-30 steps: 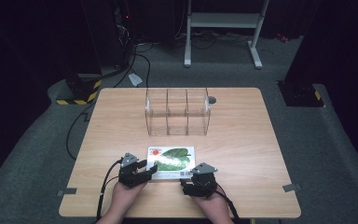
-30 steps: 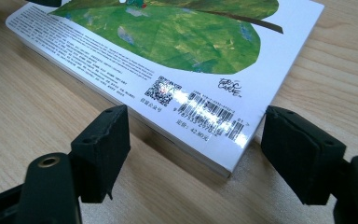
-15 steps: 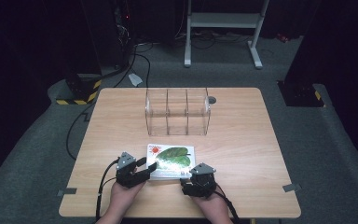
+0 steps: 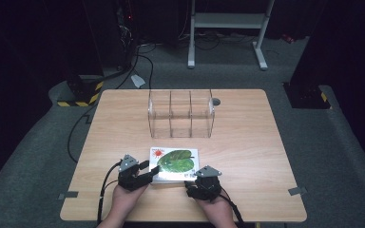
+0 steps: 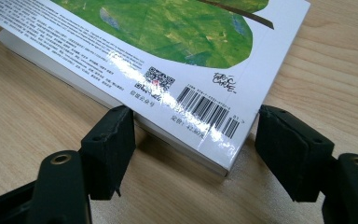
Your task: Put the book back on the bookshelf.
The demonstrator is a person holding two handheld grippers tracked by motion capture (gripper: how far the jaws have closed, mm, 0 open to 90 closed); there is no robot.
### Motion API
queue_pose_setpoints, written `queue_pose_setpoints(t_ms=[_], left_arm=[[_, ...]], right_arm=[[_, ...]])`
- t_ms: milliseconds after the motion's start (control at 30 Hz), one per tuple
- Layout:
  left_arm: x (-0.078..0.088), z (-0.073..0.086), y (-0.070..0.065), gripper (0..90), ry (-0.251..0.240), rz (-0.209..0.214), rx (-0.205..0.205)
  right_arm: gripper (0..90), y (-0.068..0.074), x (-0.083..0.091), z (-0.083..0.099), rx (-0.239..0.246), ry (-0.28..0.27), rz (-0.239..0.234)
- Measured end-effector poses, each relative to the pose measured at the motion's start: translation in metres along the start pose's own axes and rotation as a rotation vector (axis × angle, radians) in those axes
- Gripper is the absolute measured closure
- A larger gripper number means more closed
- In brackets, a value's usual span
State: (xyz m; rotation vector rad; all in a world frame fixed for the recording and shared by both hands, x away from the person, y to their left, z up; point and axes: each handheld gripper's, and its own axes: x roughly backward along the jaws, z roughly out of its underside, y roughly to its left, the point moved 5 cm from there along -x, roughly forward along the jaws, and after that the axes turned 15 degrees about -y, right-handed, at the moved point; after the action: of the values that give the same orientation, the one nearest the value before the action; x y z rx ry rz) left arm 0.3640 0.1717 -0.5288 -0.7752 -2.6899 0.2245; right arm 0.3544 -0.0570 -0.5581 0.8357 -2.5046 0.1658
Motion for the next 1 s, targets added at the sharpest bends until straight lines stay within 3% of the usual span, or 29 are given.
queue_pose_setpoints(t_ms=[133, 300, 467, 633, 833, 900, 1000], left_arm=[[-0.001, 0.001, 0.003, 43.8, 0.009, -0.007, 0.001], [-0.01, 0.003, 0.008, 40.9, 0.044, -0.004, 0.05], [-0.02, 0.004, 0.011, 38.0, 0.054, 0.017, 0.113], [-0.025, 0.008, 0.008, 38.9, 0.073, 0.054, 0.129], [-0.025, 0.008, 0.004, 40.0, 0.084, 0.089, 0.111], [-0.025, 0.007, 0.003, 40.1, 0.093, 0.099, 0.078], [-0.022, 0.005, 0.002, 43.5, 0.084, 0.114, 0.061]], right_arm=[[29.1, -0.001, 0.0, 0.0, 0.005, -0.002, -0.002], [29.3, -0.001, 0.0, 0.0, 0.007, -0.005, -0.003], [29.3, 0.0, 0.0, 0.0, -0.004, -0.002, 0.002], [29.3, 0.0, 0.0, 0.0, 0.0, -0.003, 0.003], [29.3, 0.0, 0.0, 0.0, 0.003, -0.003, 0.004], [29.3, 0.0, 0.0, 0.001, 0.005, -0.003, 0.004], [29.3, 0.0, 0.0, 0.001, 0.01, -0.002, 0.003]])
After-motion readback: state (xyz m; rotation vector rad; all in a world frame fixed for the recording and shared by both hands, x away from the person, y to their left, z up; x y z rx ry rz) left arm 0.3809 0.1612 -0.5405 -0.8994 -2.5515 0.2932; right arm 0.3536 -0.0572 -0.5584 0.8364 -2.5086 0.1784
